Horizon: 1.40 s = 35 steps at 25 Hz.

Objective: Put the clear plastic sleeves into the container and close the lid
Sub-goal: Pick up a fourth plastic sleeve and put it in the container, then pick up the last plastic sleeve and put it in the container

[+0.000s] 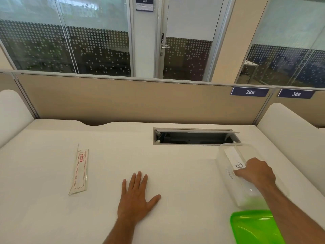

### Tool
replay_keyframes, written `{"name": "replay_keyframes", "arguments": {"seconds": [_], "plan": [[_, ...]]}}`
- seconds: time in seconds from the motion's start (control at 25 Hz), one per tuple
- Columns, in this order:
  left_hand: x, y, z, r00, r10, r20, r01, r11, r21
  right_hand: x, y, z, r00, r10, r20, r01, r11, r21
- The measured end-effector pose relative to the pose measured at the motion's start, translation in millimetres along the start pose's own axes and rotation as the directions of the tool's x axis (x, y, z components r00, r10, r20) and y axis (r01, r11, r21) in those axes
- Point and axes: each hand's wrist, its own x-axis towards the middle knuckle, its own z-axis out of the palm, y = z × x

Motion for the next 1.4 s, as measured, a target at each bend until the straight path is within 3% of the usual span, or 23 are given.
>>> {"name": "replay_keyframes", "arguments": {"seconds": [0.52,0.96,1.08,1.24,1.4], "plan": [[-0.7,1.3,-2.3,1.0,-0.009,-0.001,0.009,1.0,0.001,-0.2,0.1,21.0,0.994,-0.011,0.11,0.01,1.0,0.005],[-0.8,1.2,-3.0,1.0,-0.009,-0.002,0.009,1.0,-0.027,-5.0,4.7,23.4,0.996,-0.033,0.087,0.038,0.998,-0.057],[-0.5,1.0,-3.8,1.0,-0.007,0.006,0.008,0.999,-0.041,-2.8,1.7,20.4,0.999,-0.036,-0.037,0.036,0.999,-0.009],[-1.5,0.1,-7.2,1.0,0.0,0.017,0.002,0.997,-0.074,-5.5,-21.2,17.9,0.941,-0.149,-0.303,0.225,0.946,0.232],[-0.2,-4.9,-17.0,1.0,0.015,-0.008,-0.016,0.997,-0.08,-19.6,-65.0,26.9,0.865,-0.415,-0.284,0.487,0.829,0.273]]}}
